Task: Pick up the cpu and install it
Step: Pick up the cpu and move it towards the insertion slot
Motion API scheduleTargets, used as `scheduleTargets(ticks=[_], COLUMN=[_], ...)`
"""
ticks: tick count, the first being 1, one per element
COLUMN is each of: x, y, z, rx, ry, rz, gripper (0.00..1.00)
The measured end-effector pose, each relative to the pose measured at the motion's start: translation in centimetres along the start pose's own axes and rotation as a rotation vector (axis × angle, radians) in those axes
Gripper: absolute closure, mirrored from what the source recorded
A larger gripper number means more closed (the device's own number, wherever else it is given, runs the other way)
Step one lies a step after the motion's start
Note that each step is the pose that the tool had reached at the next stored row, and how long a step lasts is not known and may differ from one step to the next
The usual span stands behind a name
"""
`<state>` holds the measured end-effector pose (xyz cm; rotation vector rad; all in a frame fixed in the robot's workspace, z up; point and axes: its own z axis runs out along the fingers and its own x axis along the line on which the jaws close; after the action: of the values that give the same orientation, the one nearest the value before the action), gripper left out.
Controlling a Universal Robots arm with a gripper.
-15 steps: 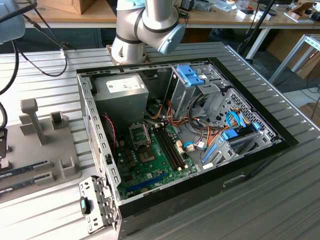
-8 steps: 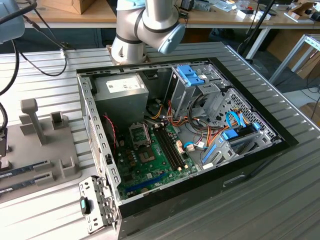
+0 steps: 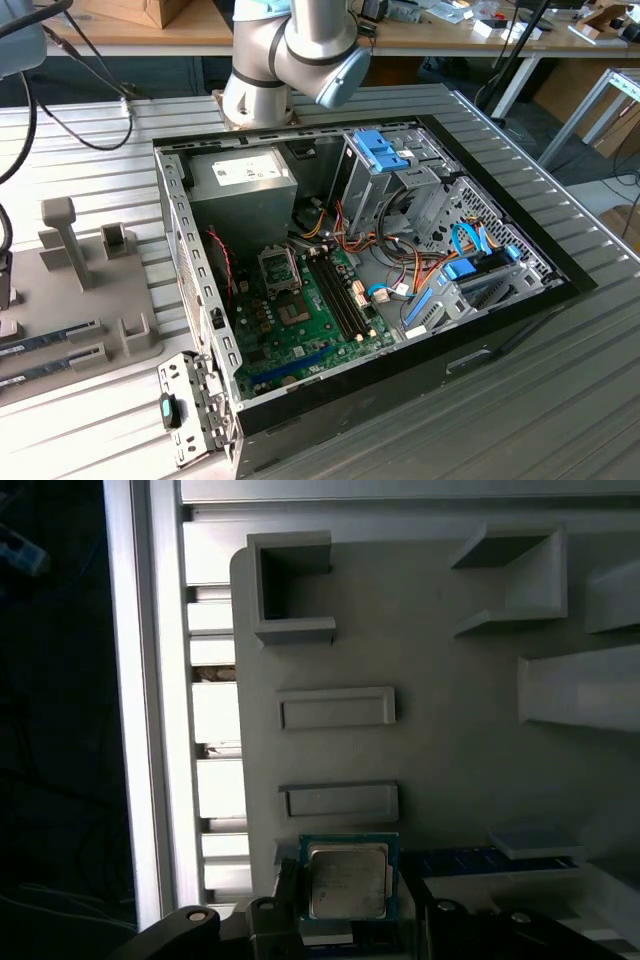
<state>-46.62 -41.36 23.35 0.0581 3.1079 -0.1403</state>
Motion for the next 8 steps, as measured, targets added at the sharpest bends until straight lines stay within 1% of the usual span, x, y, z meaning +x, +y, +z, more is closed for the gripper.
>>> scheduleTargets(ticks=[2, 4, 8], x=[-0.01, -0.02, -0.03], y=[-0.02, -0.06, -0.10], z=[-0.21, -0.62, -1.11], rx=[-0.0023, -0.0054, -0.0096], ry=[0.0001, 0.0001, 0.0004], rz=[0.000, 0.000, 0.000], gripper=[0.53, 0.53, 0.53])
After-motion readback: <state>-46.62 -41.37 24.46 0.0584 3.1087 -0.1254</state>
